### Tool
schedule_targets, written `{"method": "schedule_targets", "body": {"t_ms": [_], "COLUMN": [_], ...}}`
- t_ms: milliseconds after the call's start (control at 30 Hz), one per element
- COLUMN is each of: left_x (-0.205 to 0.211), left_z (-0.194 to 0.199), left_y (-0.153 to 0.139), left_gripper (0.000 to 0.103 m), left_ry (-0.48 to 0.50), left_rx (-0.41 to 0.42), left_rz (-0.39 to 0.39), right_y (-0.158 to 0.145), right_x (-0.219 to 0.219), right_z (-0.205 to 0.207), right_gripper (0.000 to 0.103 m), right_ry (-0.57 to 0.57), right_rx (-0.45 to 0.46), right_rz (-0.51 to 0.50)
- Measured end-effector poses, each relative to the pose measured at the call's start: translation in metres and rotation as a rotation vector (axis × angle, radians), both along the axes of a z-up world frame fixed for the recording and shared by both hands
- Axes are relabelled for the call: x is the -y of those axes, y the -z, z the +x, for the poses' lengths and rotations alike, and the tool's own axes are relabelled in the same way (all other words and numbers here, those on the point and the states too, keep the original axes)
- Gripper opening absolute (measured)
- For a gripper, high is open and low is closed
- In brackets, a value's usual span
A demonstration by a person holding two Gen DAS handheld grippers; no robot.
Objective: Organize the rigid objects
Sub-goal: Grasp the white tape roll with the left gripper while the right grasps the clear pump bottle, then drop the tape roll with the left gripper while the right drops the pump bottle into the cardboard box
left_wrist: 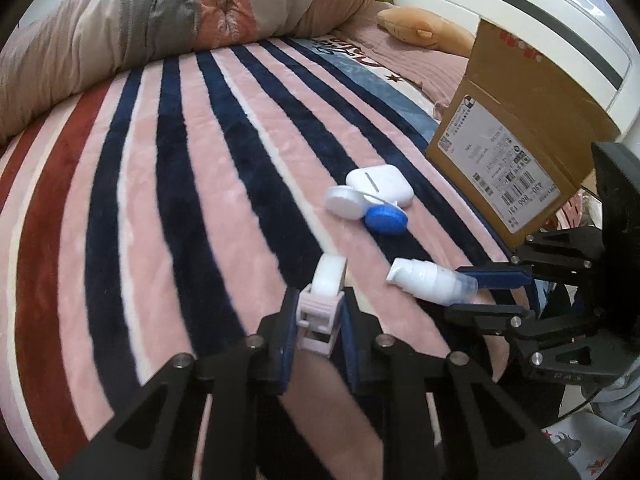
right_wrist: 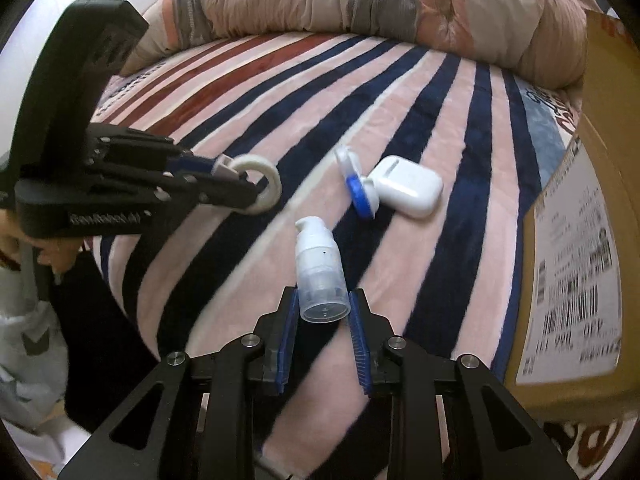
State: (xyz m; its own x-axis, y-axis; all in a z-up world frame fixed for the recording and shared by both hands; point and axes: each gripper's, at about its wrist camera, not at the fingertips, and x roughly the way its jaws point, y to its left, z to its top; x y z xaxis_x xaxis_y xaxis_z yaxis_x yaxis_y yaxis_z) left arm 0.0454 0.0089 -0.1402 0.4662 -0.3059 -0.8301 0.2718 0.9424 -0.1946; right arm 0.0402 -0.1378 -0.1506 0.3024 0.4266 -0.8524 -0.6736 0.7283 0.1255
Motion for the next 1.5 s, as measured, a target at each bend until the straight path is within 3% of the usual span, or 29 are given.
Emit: {"method": "schedule_targets", "body": {"t_ms": [267,567,900,1167,1300,1500], "left_x": [0.001,-0.004,0.003,0.065,0.12,0.187], "left_z": [0.004,0.009,-0.024,-0.033,-0.017,0.012], "left_y": [0.014,0.011,-0.075,-0.164,-0.187,-0.189], "left_gripper": [0.018,0.014,0.014,0.014,0.014,0.014], "left_ry": [-0.016,-0.057,-0.062,0.078,0.216,0.285], "left_rx": [-0.034,-0.004,0.166,0.331,0.332,0.289], "left_rz": [0.002,-0.017,0.042,0.029,-0.038,0.017], "right_y": [0.008,0.003,-0.07,-0.149,-0.155,-0.143], "right_x": [-0.004,-0.017,-0.008,0.072,0.12,0.17], "right_z": [0.007,0.01,-0.02,-0.017,0.01,0.064], "right_gripper": [0.022,0.02,0.02,0.02,0.02,0.02], "right_ry": [-0.003,-0.025,-0.054,0.061,0.17,0.241], "right_rx": [0.012,0.04,0.181,0.293,0.299,0.251], "right_rz": [0.025,0.013,0.123,0.244,0.209,0.078]}}
